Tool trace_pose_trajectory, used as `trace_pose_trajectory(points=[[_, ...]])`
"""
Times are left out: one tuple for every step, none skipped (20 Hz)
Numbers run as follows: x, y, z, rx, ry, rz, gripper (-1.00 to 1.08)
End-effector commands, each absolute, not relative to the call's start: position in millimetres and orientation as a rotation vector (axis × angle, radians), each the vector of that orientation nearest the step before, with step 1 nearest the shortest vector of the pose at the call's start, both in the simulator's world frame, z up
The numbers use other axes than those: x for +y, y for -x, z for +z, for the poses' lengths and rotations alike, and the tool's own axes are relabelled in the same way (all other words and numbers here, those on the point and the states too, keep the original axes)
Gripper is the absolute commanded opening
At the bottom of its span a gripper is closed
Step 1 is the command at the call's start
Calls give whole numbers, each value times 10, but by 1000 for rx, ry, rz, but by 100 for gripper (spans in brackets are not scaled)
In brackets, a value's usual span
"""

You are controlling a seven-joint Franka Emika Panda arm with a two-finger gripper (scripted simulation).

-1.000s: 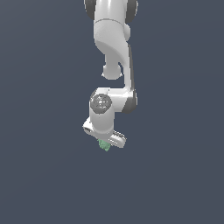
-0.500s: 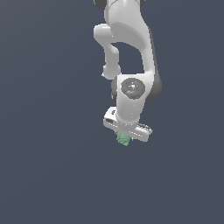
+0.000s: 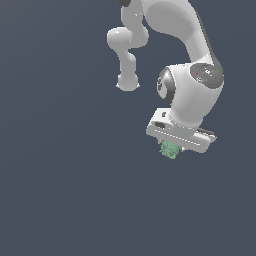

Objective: Pick up the object and move it to a goal position.

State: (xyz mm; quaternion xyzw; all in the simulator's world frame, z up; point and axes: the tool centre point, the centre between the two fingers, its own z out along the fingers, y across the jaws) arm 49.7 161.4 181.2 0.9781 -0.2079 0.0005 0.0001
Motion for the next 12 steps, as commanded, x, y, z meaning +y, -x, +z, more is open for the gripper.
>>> trace_pose_trajectory(points=[[1821, -493, 1942, -655, -3072, 1, -100], [1889, -494, 1983, -655, -3072, 1, -100], [1945, -496, 2019, -656, -3072, 0, -100], [1996, -497, 2050, -656, -3072, 0, -100], [2039, -499, 2076, -656, -3072, 0, -100], [2073, -502, 2096, -656, -3072, 0, -100], [2101, -504, 2113, -656, -3072, 0, -100], [2122, -506, 2125, -656, -3072, 0, -100], [2137, -509, 2134, -656, -3072, 0, -100], [2147, -510, 2140, -656, -3072, 0, -100], [2153, -512, 2143, -656, -3072, 0, -100], [2155, -512, 2144, -656, -3072, 0, -100]])
